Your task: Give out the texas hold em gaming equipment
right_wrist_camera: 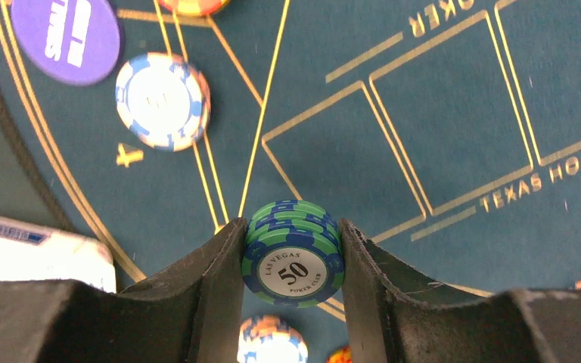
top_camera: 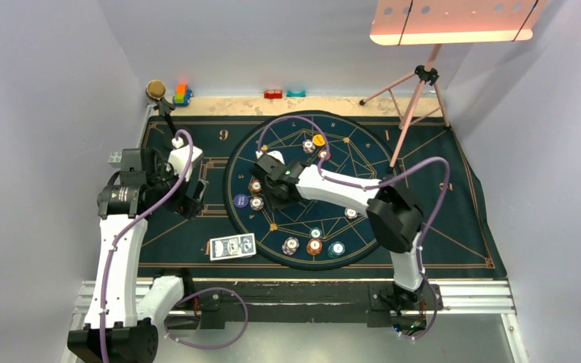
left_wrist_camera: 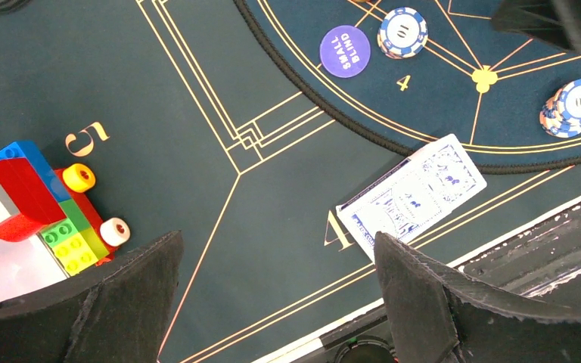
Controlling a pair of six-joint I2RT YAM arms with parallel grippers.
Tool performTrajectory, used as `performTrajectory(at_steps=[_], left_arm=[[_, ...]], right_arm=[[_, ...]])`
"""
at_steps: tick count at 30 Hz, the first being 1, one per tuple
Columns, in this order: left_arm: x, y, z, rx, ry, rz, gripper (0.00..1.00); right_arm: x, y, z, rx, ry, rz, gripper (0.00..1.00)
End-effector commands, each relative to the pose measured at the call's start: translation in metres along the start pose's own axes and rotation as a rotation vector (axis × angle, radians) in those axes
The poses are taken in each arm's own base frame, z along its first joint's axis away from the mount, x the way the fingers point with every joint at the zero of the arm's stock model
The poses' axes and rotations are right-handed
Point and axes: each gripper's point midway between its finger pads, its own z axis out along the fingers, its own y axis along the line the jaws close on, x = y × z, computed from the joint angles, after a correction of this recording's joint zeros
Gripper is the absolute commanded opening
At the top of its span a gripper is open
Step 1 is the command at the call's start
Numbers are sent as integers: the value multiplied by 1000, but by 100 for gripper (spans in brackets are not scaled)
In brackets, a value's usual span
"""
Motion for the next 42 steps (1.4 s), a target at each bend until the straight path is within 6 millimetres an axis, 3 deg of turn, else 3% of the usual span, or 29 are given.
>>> performTrajectory(at_steps=[1, 7, 14, 18, 21, 24, 27, 32, 37, 42], left_arm=[[-3, 6, -5, -39, -23, 32, 100], [-1, 6, -2, -40, -22, 33, 100], [-1, 7, 0, -37, -20, 29, 100], [-1, 8, 0, -41, -20, 31, 100], [-1, 8, 0, -41, -21, 30, 100], [-1, 7, 0, -36, -22, 26, 100], [-2, 6, -1, -34, -23, 24, 100], [-2, 6, -2, -35, -28, 29, 100], [-4, 5, -1, -25, -29, 27, 100], [-4, 4, 0, -19, -32, 26, 100]], right_arm=[[-54, 8, 0, -43, -100, -10, 12], [-75, 10, 25, -83, -109, -4, 12], [-66, 24, 55, -124, -51, -40, 20], [-61, 26, 61, -133, -33, -41, 33], [-58, 23, 60, -120, -23, -42, 55], [-63, 18, 52, -104, -39, -41, 70], [-75, 13, 34, -99, -75, -36, 79], [-85, -5, -19, -89, -155, -2, 81], [-44, -42, -61, -55, -167, 75, 82], [42, -90, -64, 41, -65, 139, 88]])
